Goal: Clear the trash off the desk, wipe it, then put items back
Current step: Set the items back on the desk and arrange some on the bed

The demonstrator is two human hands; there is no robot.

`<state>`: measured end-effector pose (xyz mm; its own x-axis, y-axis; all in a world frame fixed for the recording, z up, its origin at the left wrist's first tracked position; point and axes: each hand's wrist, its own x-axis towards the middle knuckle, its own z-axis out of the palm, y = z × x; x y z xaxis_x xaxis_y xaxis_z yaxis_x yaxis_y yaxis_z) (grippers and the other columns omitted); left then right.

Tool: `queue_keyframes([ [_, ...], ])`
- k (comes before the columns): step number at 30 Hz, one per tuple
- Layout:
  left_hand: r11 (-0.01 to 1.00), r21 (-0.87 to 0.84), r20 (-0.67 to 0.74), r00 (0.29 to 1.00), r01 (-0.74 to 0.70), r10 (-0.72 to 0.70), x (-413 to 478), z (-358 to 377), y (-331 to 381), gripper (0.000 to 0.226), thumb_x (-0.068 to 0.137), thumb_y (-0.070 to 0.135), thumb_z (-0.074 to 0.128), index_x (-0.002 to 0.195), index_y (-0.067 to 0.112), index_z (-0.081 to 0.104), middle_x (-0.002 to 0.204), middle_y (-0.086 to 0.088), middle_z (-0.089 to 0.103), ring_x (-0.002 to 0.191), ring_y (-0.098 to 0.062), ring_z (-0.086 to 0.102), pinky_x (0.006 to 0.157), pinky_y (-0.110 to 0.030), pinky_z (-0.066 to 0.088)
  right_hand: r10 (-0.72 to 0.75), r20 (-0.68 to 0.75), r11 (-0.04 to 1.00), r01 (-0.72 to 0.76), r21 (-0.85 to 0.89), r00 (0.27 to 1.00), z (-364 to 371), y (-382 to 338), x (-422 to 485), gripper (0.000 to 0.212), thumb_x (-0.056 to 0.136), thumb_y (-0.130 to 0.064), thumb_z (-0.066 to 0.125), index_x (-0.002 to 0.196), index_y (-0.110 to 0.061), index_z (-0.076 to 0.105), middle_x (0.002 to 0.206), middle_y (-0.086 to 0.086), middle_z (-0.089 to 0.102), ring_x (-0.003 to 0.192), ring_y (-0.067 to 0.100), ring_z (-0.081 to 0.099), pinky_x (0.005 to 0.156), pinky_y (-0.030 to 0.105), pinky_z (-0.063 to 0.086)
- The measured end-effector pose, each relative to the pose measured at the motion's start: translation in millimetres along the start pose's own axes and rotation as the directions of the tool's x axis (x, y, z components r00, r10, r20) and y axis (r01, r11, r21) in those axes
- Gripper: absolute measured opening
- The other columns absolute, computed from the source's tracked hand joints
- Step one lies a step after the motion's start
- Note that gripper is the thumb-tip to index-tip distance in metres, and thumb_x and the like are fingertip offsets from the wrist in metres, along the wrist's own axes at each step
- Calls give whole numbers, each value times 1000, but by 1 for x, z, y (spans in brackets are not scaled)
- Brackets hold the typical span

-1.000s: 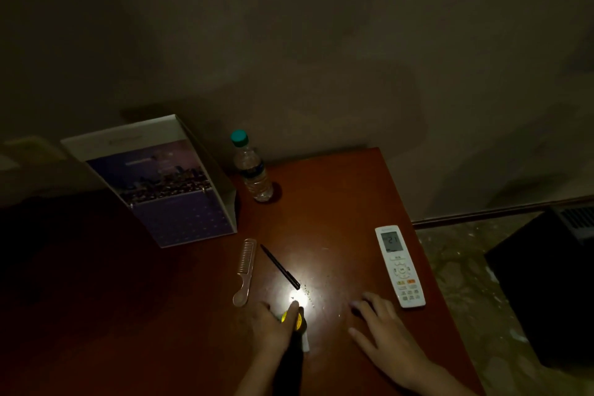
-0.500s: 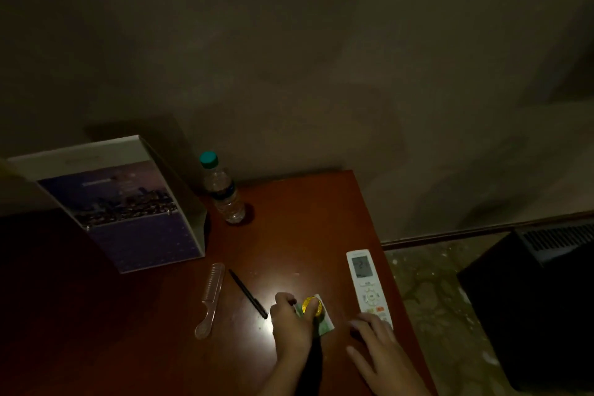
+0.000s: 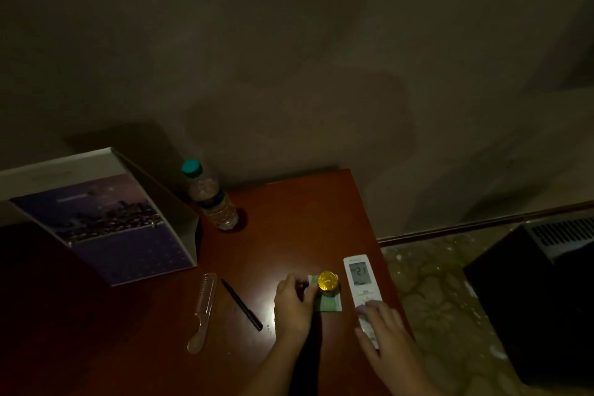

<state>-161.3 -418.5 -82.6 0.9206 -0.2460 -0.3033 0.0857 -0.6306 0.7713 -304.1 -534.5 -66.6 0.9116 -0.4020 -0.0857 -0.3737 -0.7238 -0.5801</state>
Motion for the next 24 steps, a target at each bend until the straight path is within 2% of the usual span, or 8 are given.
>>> queue_keyframes([
  [2,1000,28,29,1000,-1,0,-3,-10,-8,9,88,25,65,86,26,57,98,3,62,88,-4,59,73,-13,44,-12,-5,998,12,-58,1000,-1,-2,0,26,90,-39,46,116,-33,50,114,-8,56,98,13,55,69,24,50],
  [5,988,155,43,999,19,-26,-13,-27,-18,8,90,28,63,89,28,55,100,4,63,88,-5,59,77,-20,47,-7,54,995,12,-97,999,-2,-3,-2,33,94,-34,51,125,-23,54,125,-5,53,110,16,49,83,28,51],
  [8,972,229,58,997,45,-60,-20,-45,-15,7,93,27,59,95,23,55,98,6,62,85,-6,57,66,-13,43,-12,81,986,25,-167,997,-12,-6,6,36,95,-35,48,129,-23,51,130,-2,51,116,19,47,88,32,50],
  [10,956,295,110,993,-3,-31,-30,-57,-11,10,94,26,57,101,18,55,95,7,59,83,-6,55,59,-9,36,-28,94,984,44,-174,995,-15,-12,9,38,96,-35,46,132,-22,48,132,-1,49,119,19,44,90,32,48],
  [12,936,352,150,988,-19,-36,-44,-69,-7,14,95,27,57,106,18,54,92,9,56,83,-6,54,61,-11,39,-45,106,985,61,-159,993,-15,-21,3,39,98,-36,43,134,-23,45,134,-3,47,123,18,41,93,29,45],
  [16,941,337,48,998,32,-51,-64,-80,0,16,92,29,59,106,24,54,90,15,56,86,-5,56,77,-25,53,-127,145,972,152,-179,981,-32,-34,11,41,99,-38,40,137,-26,38,141,-5,41,130,16,34,101,28,40],
  [20,909,413,-20,998,60,-57,-99,-84,-10,17,90,30,61,106,26,55,101,9,58,88,-8,59,79,-32,57,-183,181,964,212,-161,966,-37,-42,0,42,97,-36,44,137,-25,37,140,-3,42,130,18,34,102,31,38],
  [24,914,403,-76,997,45,-15,-120,-87,-2,19,90,29,61,107,28,54,105,9,59,90,-7,60,81,-32,56,-271,168,937,299,-179,948,-50,-48,-2,39,97,-38,42,134,-25,40,139,-2,44,124,18,40,98,31,40],
])
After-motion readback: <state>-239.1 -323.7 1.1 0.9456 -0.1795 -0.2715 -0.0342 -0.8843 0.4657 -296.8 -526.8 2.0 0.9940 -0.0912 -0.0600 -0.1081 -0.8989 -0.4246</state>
